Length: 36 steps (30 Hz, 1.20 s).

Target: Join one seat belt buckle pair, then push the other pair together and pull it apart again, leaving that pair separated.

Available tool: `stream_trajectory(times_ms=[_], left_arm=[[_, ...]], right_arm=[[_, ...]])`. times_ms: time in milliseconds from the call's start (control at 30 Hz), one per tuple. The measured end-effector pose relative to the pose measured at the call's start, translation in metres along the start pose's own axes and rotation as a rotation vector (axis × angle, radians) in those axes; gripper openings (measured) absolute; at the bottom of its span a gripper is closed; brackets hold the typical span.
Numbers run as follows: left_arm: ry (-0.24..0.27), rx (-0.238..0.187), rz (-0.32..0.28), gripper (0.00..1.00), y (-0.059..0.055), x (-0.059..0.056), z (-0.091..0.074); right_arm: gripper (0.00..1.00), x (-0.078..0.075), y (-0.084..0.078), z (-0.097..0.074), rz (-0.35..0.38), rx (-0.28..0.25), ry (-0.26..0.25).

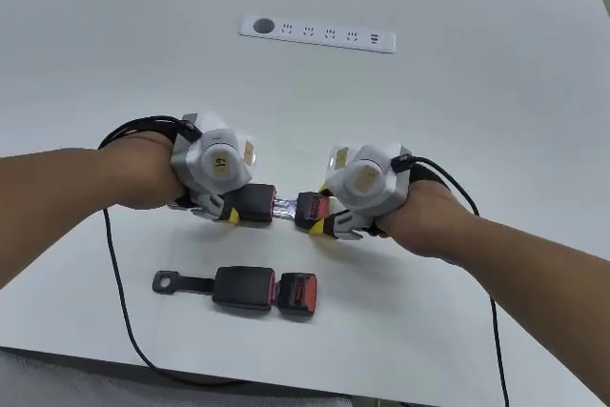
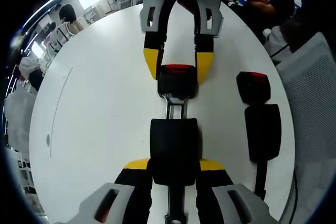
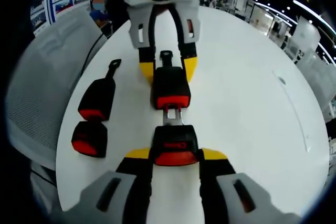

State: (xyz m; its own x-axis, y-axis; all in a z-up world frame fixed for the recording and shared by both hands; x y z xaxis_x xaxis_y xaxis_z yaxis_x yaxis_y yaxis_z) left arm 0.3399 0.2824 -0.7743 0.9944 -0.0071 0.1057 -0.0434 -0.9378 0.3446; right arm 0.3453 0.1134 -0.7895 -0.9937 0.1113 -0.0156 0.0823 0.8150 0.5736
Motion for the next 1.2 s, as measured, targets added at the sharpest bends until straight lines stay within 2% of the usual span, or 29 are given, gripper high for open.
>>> stream_trajectory(times_ms=[300,500,733,1033,1100,1133,1200], left_arm=[[-0.016,-0.013,0.014,0.32,0.000,0.002,0.002],[-0.021,-0.020,0.023,0.32,-0.002,0.002,0.001],[-0.026,-0.045,0.022,0.32,-0.005,0.003,0.001],[-0.033,-0.026,0.033,0.31,-0.003,0.004,0.003],[-0.036,-0.025,0.032,0.31,-0.003,0.004,0.003],[-0.039,-0.026,0.030,0.31,-0.003,0.005,0.003],[-0.040,-0.026,0.031,0.32,-0.002,0.005,0.003]], right_arm=[[0.34,0.003,0.005,0.006,0.016,-0.011,0.001],[0.34,0.001,0.005,0.006,0.016,0.005,0.007],[0.33,0.002,0.011,0.010,0.010,0.018,-0.019],[0.33,0.002,0.023,0.017,-0.005,0.016,-0.020],[0.34,0.002,0.026,0.018,-0.003,0.026,-0.024],[0.34,0.003,0.029,0.018,-0.018,0.054,-0.032],[0.34,0.002,0.030,0.018,-0.024,0.072,-0.026]])
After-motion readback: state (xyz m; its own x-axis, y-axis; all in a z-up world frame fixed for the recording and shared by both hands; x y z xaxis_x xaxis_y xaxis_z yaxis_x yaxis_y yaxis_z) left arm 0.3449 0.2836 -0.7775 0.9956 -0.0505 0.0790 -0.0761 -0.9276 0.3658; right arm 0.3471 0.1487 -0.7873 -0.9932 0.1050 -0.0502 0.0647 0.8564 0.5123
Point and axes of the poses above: the centre of the closed fingertips' face, and the gripper's own axes: z roughly forward along the fingers, x roughly to its left, y roughly out of its top, the point moved 9 cm from there along -z, roughly backward along the fingers, and after that the axes turned 4 degrees about z, right-handed, at the moved point
